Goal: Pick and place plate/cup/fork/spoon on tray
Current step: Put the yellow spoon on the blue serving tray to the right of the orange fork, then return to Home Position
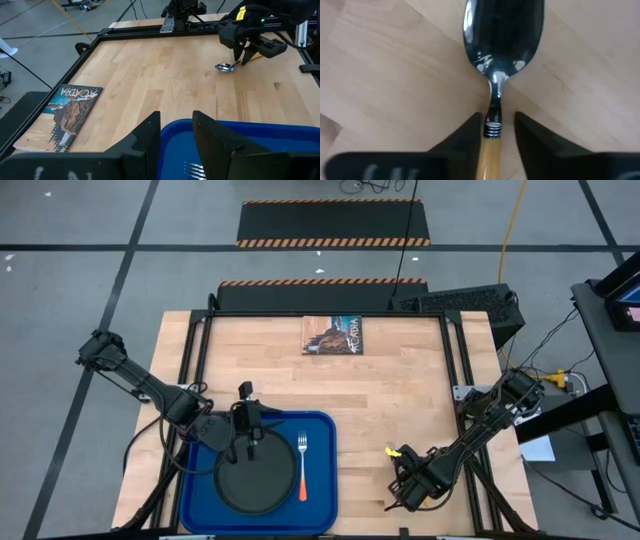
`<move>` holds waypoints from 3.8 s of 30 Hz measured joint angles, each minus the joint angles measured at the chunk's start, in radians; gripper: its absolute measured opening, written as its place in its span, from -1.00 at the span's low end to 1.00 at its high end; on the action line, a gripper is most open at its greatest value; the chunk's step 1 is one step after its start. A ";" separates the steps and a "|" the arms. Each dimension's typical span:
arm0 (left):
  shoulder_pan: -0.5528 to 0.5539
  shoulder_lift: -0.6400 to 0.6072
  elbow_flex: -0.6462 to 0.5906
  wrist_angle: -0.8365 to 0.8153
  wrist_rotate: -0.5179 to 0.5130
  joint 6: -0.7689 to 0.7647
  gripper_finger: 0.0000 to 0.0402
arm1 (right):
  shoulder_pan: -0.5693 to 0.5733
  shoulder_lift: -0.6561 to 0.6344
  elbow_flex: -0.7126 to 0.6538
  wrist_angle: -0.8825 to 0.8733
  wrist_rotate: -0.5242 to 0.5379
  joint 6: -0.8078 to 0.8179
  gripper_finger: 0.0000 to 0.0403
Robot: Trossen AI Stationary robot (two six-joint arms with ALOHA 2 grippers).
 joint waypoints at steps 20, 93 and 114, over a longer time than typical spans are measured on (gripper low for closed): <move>0.000 0.000 0.000 0.009 0.000 0.001 -0.41 | -0.115 -0.041 -0.004 0.580 0.433 -0.360 -0.92; -0.045 -0.002 0.001 0.132 0.035 0.192 -0.41 | -0.250 0.322 0.286 0.681 0.605 0.016 -0.80; -0.047 -0.002 0.001 0.132 0.051 0.185 -0.41 | -0.250 0.305 0.285 0.674 0.606 -0.051 -0.57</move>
